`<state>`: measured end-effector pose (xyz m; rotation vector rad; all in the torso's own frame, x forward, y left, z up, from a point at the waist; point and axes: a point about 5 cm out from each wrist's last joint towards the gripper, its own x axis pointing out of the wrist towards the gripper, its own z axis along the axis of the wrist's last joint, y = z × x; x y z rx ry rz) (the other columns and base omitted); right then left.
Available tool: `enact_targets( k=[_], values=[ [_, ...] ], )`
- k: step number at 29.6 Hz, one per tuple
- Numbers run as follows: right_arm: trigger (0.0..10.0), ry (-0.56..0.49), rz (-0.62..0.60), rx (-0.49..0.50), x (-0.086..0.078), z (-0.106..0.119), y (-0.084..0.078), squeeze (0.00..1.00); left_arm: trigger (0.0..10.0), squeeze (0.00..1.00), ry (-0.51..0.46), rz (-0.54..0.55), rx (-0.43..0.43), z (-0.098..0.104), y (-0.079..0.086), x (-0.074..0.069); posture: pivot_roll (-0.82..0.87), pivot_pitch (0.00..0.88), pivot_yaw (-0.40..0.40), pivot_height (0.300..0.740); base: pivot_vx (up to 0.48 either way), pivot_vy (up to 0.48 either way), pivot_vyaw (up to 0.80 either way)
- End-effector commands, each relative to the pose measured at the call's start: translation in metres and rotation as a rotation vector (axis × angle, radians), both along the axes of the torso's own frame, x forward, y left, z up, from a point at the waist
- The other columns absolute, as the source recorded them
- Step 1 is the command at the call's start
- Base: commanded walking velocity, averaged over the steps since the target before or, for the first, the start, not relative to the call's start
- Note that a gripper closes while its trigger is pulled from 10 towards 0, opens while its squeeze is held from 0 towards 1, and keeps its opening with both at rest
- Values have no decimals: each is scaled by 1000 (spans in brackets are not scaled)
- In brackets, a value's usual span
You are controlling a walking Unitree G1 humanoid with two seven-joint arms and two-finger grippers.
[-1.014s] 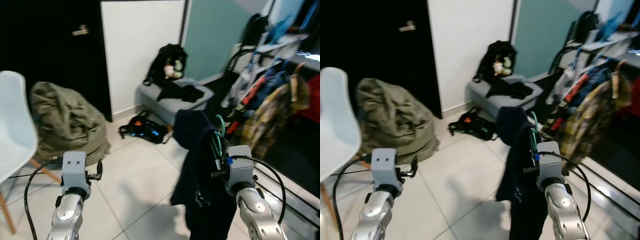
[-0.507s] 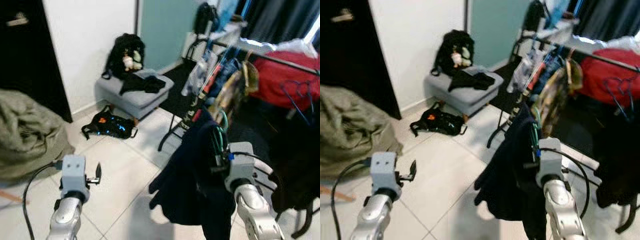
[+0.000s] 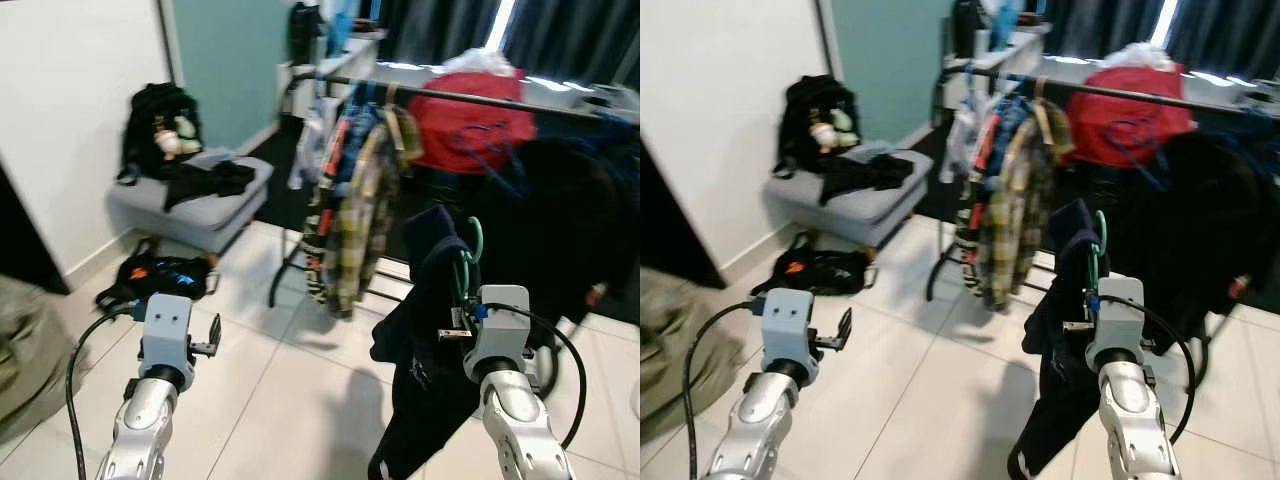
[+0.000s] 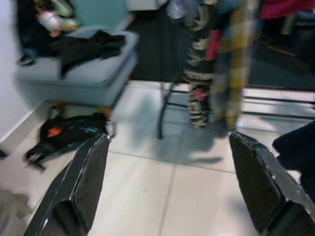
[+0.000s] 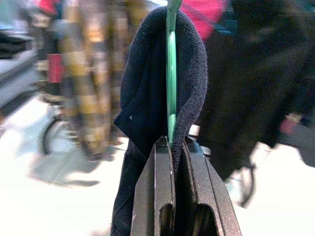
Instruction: Hang hanger
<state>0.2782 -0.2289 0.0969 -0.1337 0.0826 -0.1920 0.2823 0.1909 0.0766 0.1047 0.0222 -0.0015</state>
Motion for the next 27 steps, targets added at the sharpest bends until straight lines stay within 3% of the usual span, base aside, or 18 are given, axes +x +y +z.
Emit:
enact_targets(
  k=[1, 10, 16, 27],
  values=[
    [10000, -73, -2, -9, 4, 11, 2, 0, 10000, 0, 10, -1, 25, -2, 5, -2, -53, 0, -25, 740, 322, 0, 0],
    [10000, -75, -31, -1, 4, 11, 0, 0, 10000, 0, 9, -17, 31, -2, 3, 0, -53, 0, -20, 740, 347, 0, 0],
    [10000, -83, -44, 11, 4, 12, -2, 0, 10000, 0, 16, -35, 30, -3, 1, 1, -60, 0, -20, 740, 371, 0, -800],
    [10000, -113, -24, 19, 5, 18, -2, 0, 10000, 0, 10, -29, 45, -2, 3, 2, -58, 0, -16, 740, 375, 0, 0]
  ],
)
